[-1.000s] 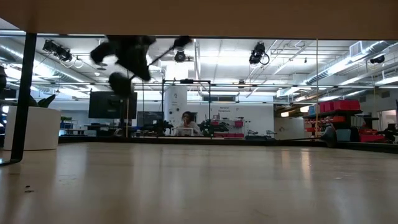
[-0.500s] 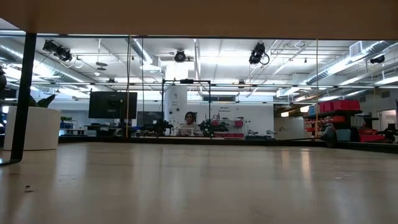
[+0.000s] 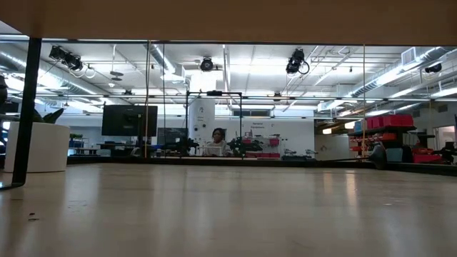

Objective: Pick & Place candle stick holders
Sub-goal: Put the left black candlestick on the shelf

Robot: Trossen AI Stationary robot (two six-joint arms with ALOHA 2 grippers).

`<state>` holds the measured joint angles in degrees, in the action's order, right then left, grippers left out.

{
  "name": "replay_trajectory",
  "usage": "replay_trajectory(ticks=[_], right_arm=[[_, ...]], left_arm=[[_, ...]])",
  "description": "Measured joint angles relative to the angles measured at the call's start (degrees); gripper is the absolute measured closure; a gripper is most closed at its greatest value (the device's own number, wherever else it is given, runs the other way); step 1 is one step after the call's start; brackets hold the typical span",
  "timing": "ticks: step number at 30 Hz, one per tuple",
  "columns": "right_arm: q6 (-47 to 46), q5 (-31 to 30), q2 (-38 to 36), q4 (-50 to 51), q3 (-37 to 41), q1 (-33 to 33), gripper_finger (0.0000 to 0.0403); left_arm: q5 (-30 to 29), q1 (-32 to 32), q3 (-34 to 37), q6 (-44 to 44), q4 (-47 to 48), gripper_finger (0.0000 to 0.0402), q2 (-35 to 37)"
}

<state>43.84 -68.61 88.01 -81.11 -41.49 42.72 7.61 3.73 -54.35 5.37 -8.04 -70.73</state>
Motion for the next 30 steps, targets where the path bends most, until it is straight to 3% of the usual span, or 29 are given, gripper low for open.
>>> replay_trajectory(ticks=[4, 9, 19, 23, 30], right_arm=[[-5.69, 8.24, -0.04, 4.72, -0.87, -2.54, 0.0167], [-13.37, 12.08, -0.02, 10.13, -1.12, -7.77, 0.0167], [-28.09, 31.98, -0.02, 15.18, -2.22, -17.09, 0.0182], [-28.81, 35.13, -0.02, 20.44, -5.11, -18.17, 0.0201], [-28.32, 35.23, -0.02, 26.1, -9.5, -19.68, 0.0222]], left_arm=[[0.03, -2.45, 0.02, -0.64, -3.21, 0.0394, -3.59], [0.01, -5.91, 0.02, -0.08, -7.65, 0.0395, -5.93], [-2.81, -9.77, 0.02, 3.12, -9.58, 0.0395, -6.3], [-3.75, -9.68, 0.11, 2.93, -9.89, 0.0395, -7.11], [-3.74, -9.71, 0.03, 2.85, -12.2, 0.0394, -9.13]])
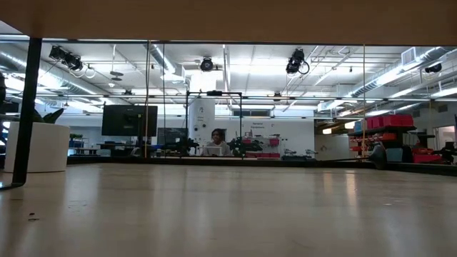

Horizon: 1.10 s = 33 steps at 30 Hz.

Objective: Pick & Place candle stick holders
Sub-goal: Put the left black candlestick on the shelf

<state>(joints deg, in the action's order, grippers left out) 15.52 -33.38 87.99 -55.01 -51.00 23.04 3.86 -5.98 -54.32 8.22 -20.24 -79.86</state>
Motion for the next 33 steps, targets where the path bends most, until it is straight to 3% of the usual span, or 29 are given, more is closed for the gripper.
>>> replay_trajectory(ticks=[10, 19, 24, 30, 33], right_arm=[[-5.22, 7.27, 1.08, 0.18, -0.16, -3.81, 0.0222], [-6.06, 7.47, 2.32, -0.71, -0.31, -5.26, 0.0232], [-6.05, 7.5, 2.32, -0.41, -1.57, -5.52, 0.0278], [-5.49, 7.21, 2.32, -0.11, -1.89, -5.48, 0.0381], [-4.92, 7.08, 2.29, 0.52, -1.91, -5.46, 0.0389]], left_arm=[[0.04, 0.03, -0.04, 0.01, -2.79, 0.0393, -1.16], [0.04, 0.25, -0.03, -0.05, -2.74, 0.0388, -1.26], [0.01, 0.23, -0.03, -0.08, -2.7, 0.0393, -1.26], [0.01, 0.25, -0.03, -0.24, -2.59, 0.0388, -1.26], [0.01, 0.25, -0.01, -0.38, -2.47, 0.0394, -1.24]])
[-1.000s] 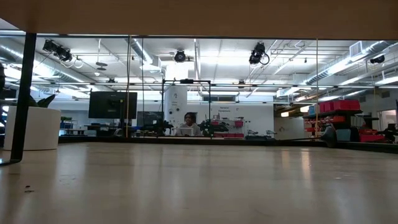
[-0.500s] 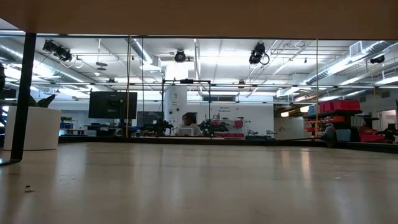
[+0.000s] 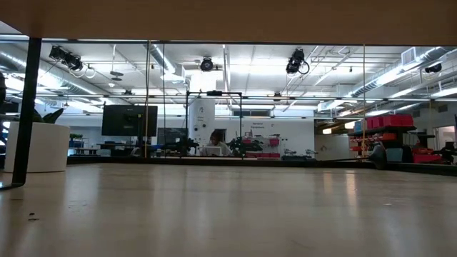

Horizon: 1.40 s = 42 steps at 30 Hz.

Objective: Pick & Place candle stick holders
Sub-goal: Put the left black candlestick on the shelf

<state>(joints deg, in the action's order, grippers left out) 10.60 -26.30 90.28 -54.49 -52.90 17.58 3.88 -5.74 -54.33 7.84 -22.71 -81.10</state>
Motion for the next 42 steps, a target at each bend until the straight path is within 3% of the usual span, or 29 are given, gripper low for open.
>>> replay_trajectory(ticks=[19, 28, 35, 42], right_arm=[[-0.71, -2.43, 0.04, 3.25, -0.04, 0.17, 0.0401], [-0.73, -3.46, 0.0, 4.77, -0.04, 2.09, 0.0402], [-2.65, -2.97, -0.02, 5.78, -0.04, 5.55, 0.0402], [-4.39, -2.13, -0.04, 6.61, -0.04, 10.27, 0.0402]], left_arm=[[1.51, 0.37, 0.03, 2.29, 1.17, 0.0299, 0.84], [-0.16, 1.46, -0.02, 1.47, 13.71, 0.022, 7.81], [-1.83, 2.26, 0.01, -1.26, 23.22, 0.022, 12.74], [-1.91, 2.21, 0.01, -2.73, 23.74, 0.0231, 14.67]])
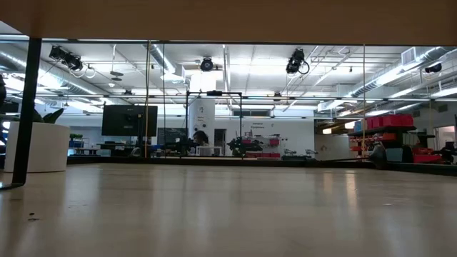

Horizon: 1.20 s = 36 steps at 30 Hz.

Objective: Pick & Place candle stick holders
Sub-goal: Put the left black candlestick on the shelf

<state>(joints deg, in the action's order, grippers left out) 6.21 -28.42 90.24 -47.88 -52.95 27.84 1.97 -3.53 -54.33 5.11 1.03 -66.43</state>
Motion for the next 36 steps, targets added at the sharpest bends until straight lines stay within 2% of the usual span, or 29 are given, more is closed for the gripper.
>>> replay_trajectory(ticks=[11, 18, 36], right_arm=[[-4.07, -0.45, 1.4, 0.34, 0.0, 5.82, 0.0402], [-4.88, -0.74, 5.68, -4.31, 0.04, 6.52, 0.0402], [-3.48, -2.65, 6.35, -4.15, 0.04, 9.89, 0.0402]], left_arm=[[-0.38, 0.0, 0.0, -1.25, 1.94, 0.0232, -0.29], [-0.41, 0.0, 0.0, -1.54, 2.0, 0.0232, -0.31], [-0.41, 0.0, 0.0, -1.51, 2.0, 0.0232, -0.31]])
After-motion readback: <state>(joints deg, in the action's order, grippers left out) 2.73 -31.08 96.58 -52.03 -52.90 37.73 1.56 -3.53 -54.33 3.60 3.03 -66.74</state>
